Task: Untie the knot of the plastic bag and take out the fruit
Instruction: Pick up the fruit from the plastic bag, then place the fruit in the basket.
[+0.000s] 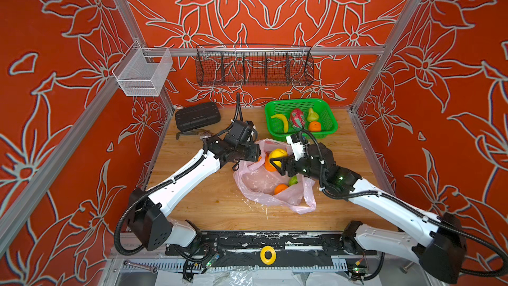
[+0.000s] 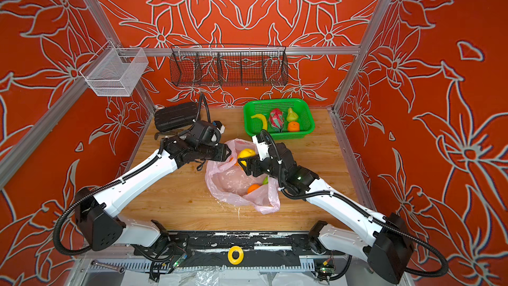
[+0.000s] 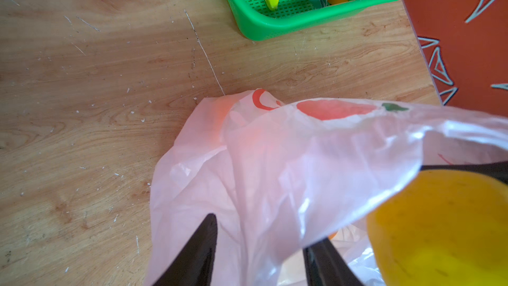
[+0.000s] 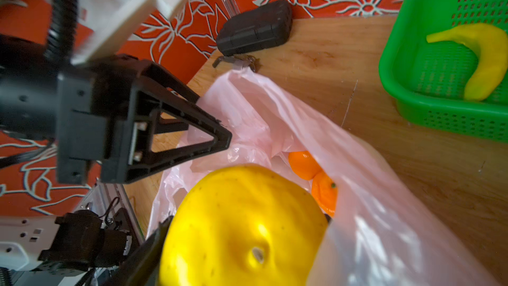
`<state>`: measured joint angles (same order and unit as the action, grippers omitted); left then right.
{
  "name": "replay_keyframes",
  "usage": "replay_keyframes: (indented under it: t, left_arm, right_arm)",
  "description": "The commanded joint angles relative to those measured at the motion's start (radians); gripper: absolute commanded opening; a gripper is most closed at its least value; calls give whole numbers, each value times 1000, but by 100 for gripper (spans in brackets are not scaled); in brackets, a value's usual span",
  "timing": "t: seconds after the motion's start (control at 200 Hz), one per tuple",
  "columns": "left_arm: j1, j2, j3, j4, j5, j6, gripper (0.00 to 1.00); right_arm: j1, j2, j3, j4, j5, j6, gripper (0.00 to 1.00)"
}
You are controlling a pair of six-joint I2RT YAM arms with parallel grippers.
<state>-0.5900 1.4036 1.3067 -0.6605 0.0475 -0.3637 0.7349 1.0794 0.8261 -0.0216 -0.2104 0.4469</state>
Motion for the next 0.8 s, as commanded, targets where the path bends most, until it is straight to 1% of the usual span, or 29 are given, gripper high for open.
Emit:
replay_keyframes:
  t: [0.0, 0.095, 0.27, 0.35, 0.46, 0.54, 0.656, 0.796]
  left_arm:
    - [-2, -21, 3, -12, -18, 4, 51]
    - [-3, -13, -3, -15, -15, 7, 51]
    - [-1, 1, -60, 11, -57, 13, 50]
    - [-1, 25, -81, 15, -52, 11, 43]
    - [-1, 52, -103, 15, -46, 5, 28]
    - [-1, 59, -122, 15, -47, 0, 23]
    - [2, 51, -165, 20, -68, -8, 21]
    - [11, 21, -196, 13, -79, -13, 21]
  right_arm:
    - [1, -20, 57, 46, -39, 47, 55]
    - [0, -23, 77, 56, -34, 66, 56]
    - [-13, -35, 103, 89, 66, 88, 57]
    - [-31, -27, 117, 117, 72, 99, 57]
    - [-47, -8, 144, 126, 97, 105, 57]
    - [-64, 6, 161, 109, 141, 105, 59]
    - [-114, 28, 195, 63, 201, 110, 59]
    - [-175, 47, 194, 73, 183, 124, 59]
